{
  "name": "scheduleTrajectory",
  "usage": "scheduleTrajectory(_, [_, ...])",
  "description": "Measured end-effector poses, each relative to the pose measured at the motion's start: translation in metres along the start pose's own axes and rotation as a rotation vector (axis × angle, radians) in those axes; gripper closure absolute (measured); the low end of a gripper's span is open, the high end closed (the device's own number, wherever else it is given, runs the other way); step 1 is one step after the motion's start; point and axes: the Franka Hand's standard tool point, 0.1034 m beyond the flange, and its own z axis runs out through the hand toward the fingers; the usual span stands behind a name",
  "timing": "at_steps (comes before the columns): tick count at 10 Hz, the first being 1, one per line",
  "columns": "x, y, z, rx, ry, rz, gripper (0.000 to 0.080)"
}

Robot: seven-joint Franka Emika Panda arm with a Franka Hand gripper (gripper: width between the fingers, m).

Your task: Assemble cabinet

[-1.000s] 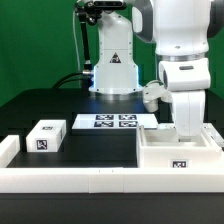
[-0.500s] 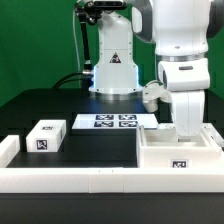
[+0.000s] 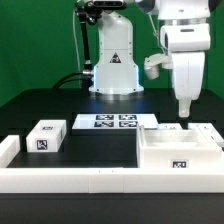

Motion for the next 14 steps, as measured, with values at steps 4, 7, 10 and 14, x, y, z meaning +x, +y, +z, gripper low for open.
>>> scheduleTrajectory(4, [0.033,-0.036,0.011,0.012,0.021,0.003,0.0151])
scheduleTrajectory(7, [0.032,-0.036,0.015,0.013,0.025,0.009,0.0151])
scheduleTrajectory(10, [0.036,-0.038,0.037,0.032,0.045,0.016,0.0151])
scheduleTrajectory(14, [0.041,-0.042,0.061,0.038,0.073,0.025,0.0151])
